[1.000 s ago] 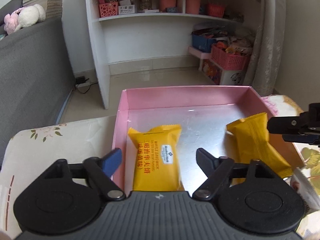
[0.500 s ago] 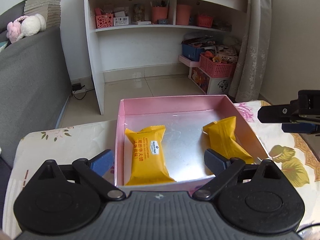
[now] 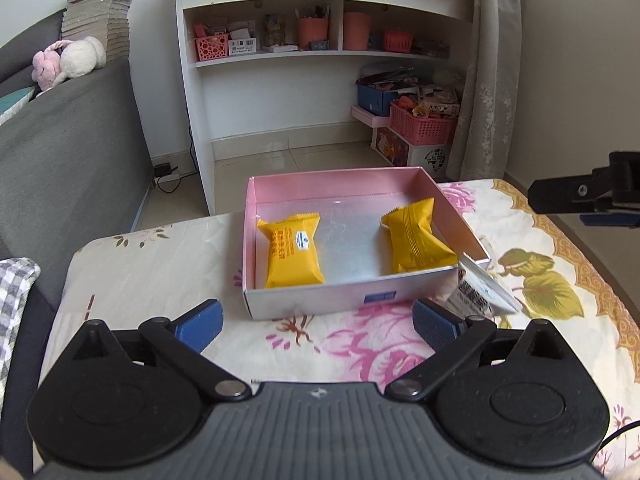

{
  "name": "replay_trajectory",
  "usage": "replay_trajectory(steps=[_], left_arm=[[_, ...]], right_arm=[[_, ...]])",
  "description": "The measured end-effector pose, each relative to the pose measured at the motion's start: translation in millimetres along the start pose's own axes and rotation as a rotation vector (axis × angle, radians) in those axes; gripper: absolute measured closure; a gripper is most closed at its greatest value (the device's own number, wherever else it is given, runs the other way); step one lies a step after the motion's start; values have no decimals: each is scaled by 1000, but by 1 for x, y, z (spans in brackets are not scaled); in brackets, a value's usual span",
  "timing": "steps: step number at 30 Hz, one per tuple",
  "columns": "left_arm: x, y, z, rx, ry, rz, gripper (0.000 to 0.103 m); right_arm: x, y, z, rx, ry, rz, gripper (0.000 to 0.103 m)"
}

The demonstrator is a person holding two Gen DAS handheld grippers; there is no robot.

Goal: Organize snacks
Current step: 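Withdraw both tools from the box back over the snack pile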

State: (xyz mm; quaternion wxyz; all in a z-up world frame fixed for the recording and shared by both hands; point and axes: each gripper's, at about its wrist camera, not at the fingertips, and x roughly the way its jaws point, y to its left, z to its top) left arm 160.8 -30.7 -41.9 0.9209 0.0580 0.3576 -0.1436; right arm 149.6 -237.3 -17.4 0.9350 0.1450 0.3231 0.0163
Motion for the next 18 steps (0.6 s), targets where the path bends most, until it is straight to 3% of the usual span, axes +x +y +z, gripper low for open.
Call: replay_trajectory(steps=[18], left_arm=[[-55,-7,-50,5,43,33,0]], right_arm=[[-63,31,-49,-164,-44,-2,3]])
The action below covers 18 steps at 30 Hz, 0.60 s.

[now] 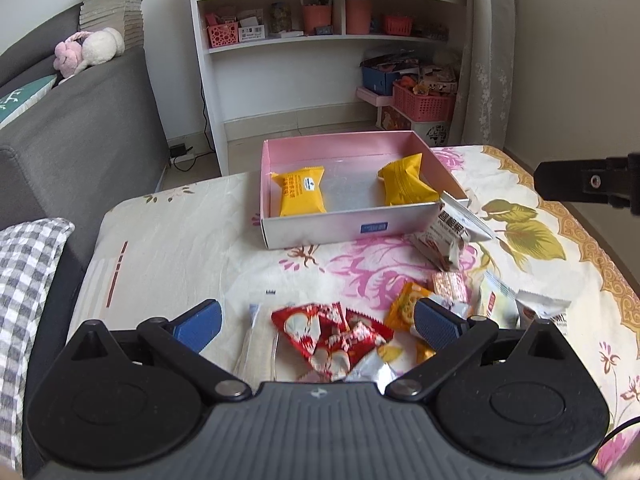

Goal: Organize snacks
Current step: 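Withdraw both tools from the box back over the snack pile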

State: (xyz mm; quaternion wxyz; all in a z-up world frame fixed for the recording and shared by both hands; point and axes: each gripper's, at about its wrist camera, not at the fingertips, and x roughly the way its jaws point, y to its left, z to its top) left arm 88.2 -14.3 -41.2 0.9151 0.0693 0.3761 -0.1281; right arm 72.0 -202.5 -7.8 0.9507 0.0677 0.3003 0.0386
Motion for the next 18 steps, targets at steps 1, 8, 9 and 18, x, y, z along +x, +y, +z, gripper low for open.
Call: replay_trajectory(steps=[1,8,9,18], left_arm=[[-2,0,-3,-6,6,-5,0],[-8,1,-21,6,21,-19,0],[-9,1,-24,8,19,-18,0],[-7,5,-44,-14,36,-15,0]], right_arm=[[-2,2,-4,-11,-8,2,3],[-7,0,-33,-18,-62,-15,0],[-6,-1,-37,-26,-54,-21,0],[-5,-8,-59,-64,-17,-56,0]])
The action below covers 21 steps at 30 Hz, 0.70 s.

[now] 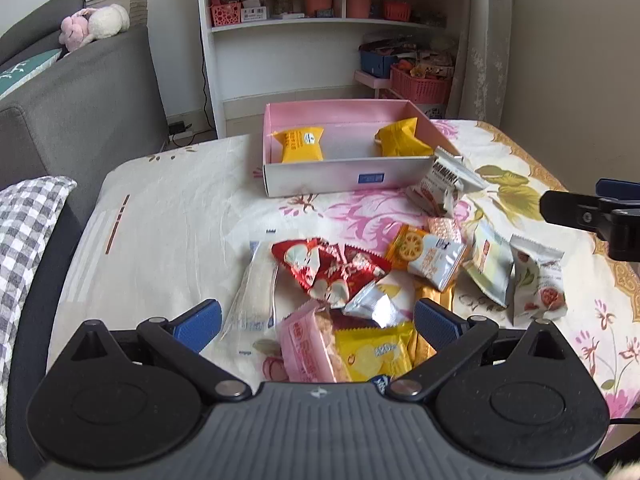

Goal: Organize snacks
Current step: 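Withdraw both tools from the box back over the snack pile, then grasp the white Pecan Kernels bag with the right tool while the left grasps the yellow ARD pack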

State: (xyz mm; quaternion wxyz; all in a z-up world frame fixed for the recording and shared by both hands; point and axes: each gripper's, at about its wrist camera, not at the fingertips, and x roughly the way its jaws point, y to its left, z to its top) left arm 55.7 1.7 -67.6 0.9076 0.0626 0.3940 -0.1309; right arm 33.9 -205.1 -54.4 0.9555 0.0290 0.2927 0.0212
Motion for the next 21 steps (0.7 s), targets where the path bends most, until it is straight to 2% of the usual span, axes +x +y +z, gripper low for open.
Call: replay_trajectory(steps=[5,9,14,18,19,21], left_arm=[[10,6,-13,-10,64,-17,0],[22,10,-24,-39,149,-51,2],[27,10,-30,-77,203,-92,18],[22,5,-26,-61,161,-131,32],[21,5,-24,-55,148,-152,39],[20,2,-22,-43,135,-180,41]], right_arm=[[3,-9,-14,-10,62,-24,0],[14,-17,-25,0,158,-85,0],[31,-31,-35,86,299,-124,0],[39,-43,-38,195,361,-99,0],[41,-45,-38,219,374,-95,0],[45,-50,-39,268,396,-86,0]])
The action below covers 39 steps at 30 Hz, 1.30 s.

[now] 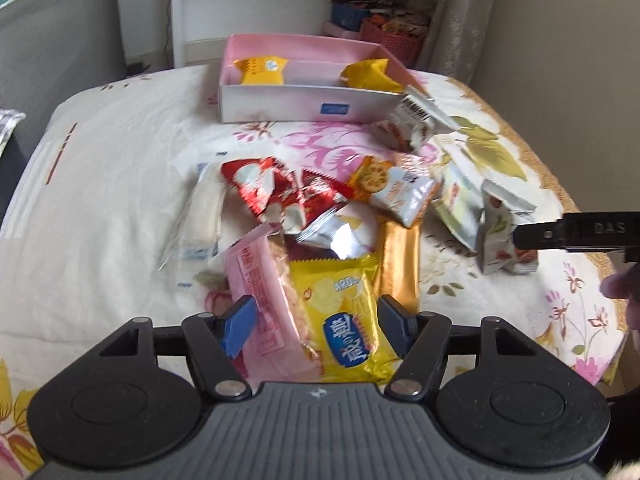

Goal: Organize snacks
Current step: 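Grasp the white Pecan Kernels bag with the right tool while the left grasps the yellow ARD pack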

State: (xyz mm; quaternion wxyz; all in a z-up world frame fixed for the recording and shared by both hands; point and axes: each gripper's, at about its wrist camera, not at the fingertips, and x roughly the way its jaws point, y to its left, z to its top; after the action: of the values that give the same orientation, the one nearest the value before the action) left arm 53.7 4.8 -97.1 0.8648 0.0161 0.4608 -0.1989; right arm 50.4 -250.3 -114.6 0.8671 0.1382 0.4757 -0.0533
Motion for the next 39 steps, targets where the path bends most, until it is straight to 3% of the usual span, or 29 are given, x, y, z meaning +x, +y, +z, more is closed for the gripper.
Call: replay_trajectory(steps=[4,6,11,15,18,21,23,26,29,35,39], left_arm=[[0,0,4,-4,-10,-53,55],[-3,2,7,-25,-16,-90,57],[-7,1,10,-16,-35,-150,59],[7,-4,9,-12,31,-193,59],[18,-4,6,-11,83,-167,62],[19,-5,7,10,80,-123,62],[22,-5,7,16,97,-95,55],[31,-4,4,6,144,-74,52],[32,-11,4,38,134,-53,51],[34,-20,3,91,148,-46,36],[36,-28,0,146,145,-13,37]], right_arm=[[9,-6,2,79,56,33,0],[12,-7,2,101,77,37,0],[14,-6,3,107,79,26,0],[14,-7,7,101,63,14,2],[15,-10,10,115,54,13,5],[19,-11,12,123,57,13,13],[22,-10,12,119,60,12,19],[26,-4,12,96,63,10,28],[31,2,11,64,71,-3,36],[39,15,9,-11,64,-39,42],[40,23,8,-53,49,-65,49]])
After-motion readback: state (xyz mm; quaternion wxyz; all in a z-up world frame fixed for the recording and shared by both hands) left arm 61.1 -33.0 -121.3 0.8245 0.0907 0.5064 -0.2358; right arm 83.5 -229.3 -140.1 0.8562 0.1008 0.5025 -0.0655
